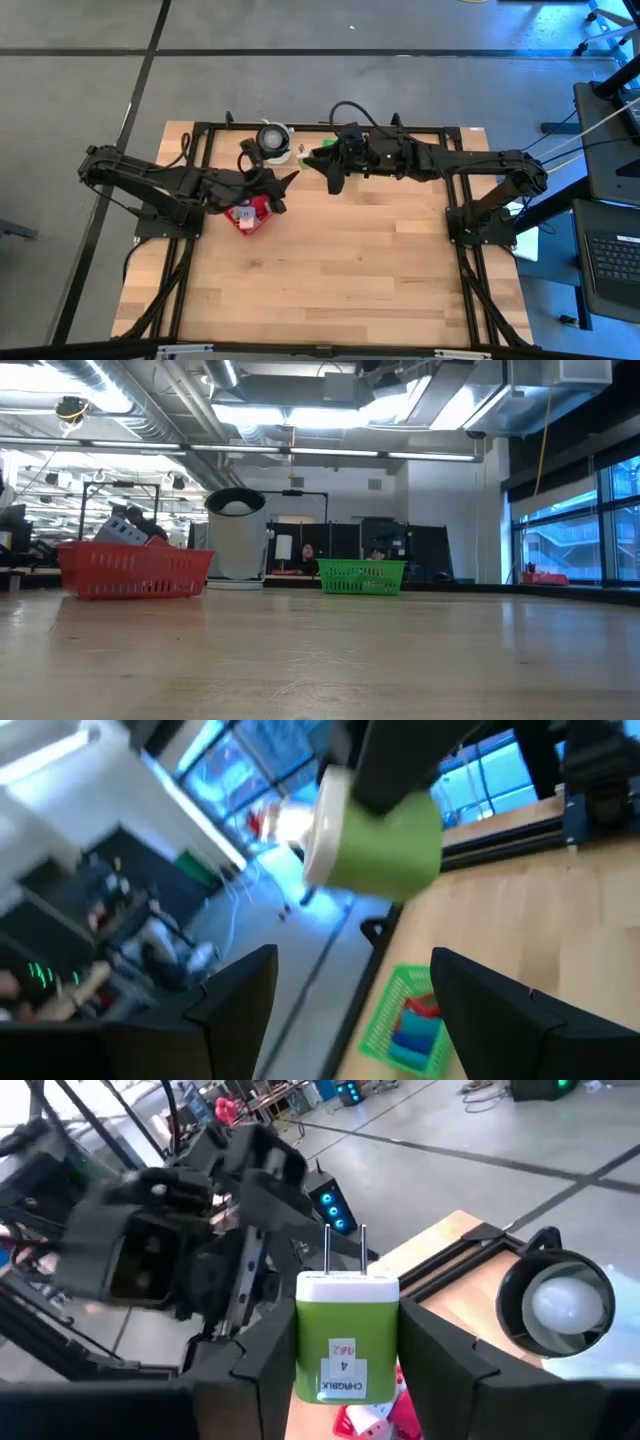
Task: Pick & Place Office items
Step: Put the green charger adapter into the red bin
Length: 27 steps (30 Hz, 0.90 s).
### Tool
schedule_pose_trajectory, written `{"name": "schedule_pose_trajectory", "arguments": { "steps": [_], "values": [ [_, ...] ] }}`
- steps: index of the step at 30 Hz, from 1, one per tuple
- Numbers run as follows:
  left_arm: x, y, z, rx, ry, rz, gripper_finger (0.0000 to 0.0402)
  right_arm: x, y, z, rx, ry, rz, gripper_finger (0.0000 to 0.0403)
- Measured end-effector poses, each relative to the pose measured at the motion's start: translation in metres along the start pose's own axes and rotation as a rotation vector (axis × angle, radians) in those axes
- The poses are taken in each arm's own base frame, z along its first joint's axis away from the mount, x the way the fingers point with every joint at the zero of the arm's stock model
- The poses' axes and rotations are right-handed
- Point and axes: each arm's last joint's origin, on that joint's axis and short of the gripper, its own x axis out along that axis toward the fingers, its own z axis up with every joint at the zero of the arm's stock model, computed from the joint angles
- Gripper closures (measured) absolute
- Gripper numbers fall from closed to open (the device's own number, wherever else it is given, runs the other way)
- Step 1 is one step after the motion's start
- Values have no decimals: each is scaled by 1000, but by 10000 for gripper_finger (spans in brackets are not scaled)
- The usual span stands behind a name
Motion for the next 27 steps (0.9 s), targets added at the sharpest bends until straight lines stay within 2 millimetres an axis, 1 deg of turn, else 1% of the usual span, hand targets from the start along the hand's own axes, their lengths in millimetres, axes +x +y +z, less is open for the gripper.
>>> {"name": "schedule_pose_trajectory", "arguments": {
  "steps": [4, 10, 13, 18, 22, 25, 27],
  "values": [
    [0, 1, 8, 60, -74, -29, 139, 0, -1, 1, 18, -7, -6, 249],
    [-1, 4, 15, 11, -153, -49, 139, 0, -1, 4, 12, -47, -30, 248],
    [-1, 4, 19, 18, -197, -68, 139, 1, -2, 5, 13, -45, -19, 248],
    [4, -2, 22, 44, -227, -69, 139, 1, -4, 7, 11, -43, -2, 248],
    [10, -11, 22, 115, -225, -71, 139, 1, -5, 6, 10, -36, 0, 248],
    [15, -16, 22, 173, -195, -6, 139, 1, -5, 6, 3, -35, -4, 248],
    [13, -19, 25, 203, -195, 31, 139, 1, -5, 6, -2, -36, -4, 248]
  ]
}}
